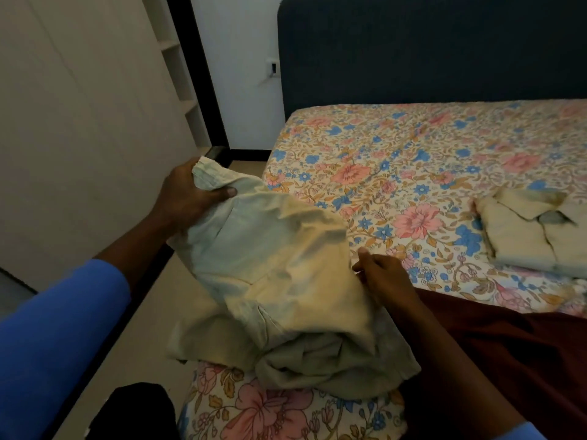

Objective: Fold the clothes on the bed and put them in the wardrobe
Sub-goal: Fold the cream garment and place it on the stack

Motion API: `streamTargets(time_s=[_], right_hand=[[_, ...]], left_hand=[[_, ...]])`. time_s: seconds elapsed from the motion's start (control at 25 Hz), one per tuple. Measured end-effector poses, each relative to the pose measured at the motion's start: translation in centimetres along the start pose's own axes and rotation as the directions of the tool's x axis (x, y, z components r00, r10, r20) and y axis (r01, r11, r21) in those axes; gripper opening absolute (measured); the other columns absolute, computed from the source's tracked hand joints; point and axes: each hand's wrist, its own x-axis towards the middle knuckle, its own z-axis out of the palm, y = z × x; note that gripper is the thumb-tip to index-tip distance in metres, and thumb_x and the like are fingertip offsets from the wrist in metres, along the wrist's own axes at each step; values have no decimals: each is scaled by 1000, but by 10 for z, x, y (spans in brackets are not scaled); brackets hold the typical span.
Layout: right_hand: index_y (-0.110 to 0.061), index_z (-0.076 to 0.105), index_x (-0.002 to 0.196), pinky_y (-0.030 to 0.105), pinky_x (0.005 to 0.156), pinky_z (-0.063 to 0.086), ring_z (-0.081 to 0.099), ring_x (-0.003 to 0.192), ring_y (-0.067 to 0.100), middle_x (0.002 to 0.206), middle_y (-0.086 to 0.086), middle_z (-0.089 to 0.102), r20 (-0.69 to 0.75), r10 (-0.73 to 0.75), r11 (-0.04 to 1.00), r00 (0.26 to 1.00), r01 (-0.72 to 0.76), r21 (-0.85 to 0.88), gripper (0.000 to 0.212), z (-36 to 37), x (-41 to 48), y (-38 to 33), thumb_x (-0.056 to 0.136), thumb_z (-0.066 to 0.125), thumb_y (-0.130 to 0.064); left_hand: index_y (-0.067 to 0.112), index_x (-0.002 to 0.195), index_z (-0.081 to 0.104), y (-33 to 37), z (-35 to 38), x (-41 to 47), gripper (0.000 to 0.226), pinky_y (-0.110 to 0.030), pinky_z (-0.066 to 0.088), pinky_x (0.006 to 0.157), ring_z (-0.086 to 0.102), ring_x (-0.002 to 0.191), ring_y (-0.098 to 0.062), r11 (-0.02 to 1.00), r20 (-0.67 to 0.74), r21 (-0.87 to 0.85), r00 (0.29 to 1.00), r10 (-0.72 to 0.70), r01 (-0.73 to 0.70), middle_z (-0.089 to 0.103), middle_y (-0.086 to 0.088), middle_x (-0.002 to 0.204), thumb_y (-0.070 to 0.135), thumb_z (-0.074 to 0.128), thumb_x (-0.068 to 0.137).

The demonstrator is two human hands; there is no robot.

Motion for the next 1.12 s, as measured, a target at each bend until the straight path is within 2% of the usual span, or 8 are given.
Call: streamTargets(time_s=[0.2, 0.36, 0.56, 0.68, 0.8, 0.92, 1.0, 1.12], right_hand=[[-14, 73, 115, 34, 80, 54, 66, 109, 27, 112, 5, 73, 274, 40, 908, 961, -150, 391, 31, 49, -38, -43, 99, 65, -39], [-7, 59, 142, 46, 104, 46, 57, 128, 34, 142, 14, 61, 655, -178, 485, 734, -514, 708, 74, 82, -56, -130, 96, 51, -64], [-11, 61, 141, 54, 118, 35, 54, 134, 41, 140, 20, 62, 521, -410, 315, 748, -420, 851, 86, 55, -58, -265, 85, 53, -76], [-10, 64, 131, 43, 93, 56, 74, 102, 29, 113, 14, 76, 327, -446, 389, 833, -149, 909, 37, 3, -75, -340, 101, 59, -31], [-13, 45, 152, 38, 72, 63, 72, 96, 28, 117, 14, 70, 205, -488, 363, 848, -17, 932, 51, -56, -99, -388, 102, 57, -21], [-4, 60, 138, 48, 90, 54, 66, 114, 38, 127, 22, 69, 345, -460, 578, 818, -19, 816, 72, -83, -124, -402, 99, 47, -63], [-4, 65, 132, 45, 89, 52, 65, 112, 36, 120, 21, 72, 370, -429, 666, 824, 11, 746, 60, -87, -138, -401, 105, 45, -53], [-12, 51, 150, 46, 90, 52, 64, 108, 33, 139, 18, 61, 119, -444, 416, 888, 86, 905, 44, -96, -145, -399, 106, 49, -10]], left_hand=[[17, 109, 64, 42, -67, -13, 49, -27, 44, 71, 61, 83, -13, 949, -302, 202, 907, 294, -240, 68, 7, 95, 51, 84, 80], [12, 107, 63, 92, -143, 3, 47, -28, 43, 70, 66, 86, -25, 873, -412, 305, 773, 482, -381, 72, -6, 97, 48, 82, 84], [11, 109, 61, 205, -266, 13, 46, -28, 45, 72, 65, 85, -22, 640, -247, 511, 615, 749, -574, 71, -4, 99, 44, 82, 85], [12, 109, 60, 245, -315, 12, 48, -36, 47, 73, 67, 90, -31, 563, -195, 614, 585, 787, -553, 72, -6, 101, 45, 82, 84], [13, 109, 59, 272, -339, 9, 51, -36, 48, 73, 68, 90, -31, 602, -335, 601, 519, 786, -526, 73, -8, 102, 49, 84, 81], [15, 112, 60, 306, -336, 3, 55, -37, 52, 75, 69, 93, -30, 626, -436, 556, 450, 780, -547, 73, -8, 105, 52, 84, 80], [15, 110, 58, 331, -328, -2, 56, -40, 54, 75, 68, 92, -32, 587, -382, 561, 447, 809, -583, 72, -9, 104, 54, 83, 79], [14, 111, 57, 355, -320, -15, 61, -33, 48, 72, 67, 90, -30, 535, -306, 586, 445, 841, -608, 71, -8, 103, 57, 84, 77]])
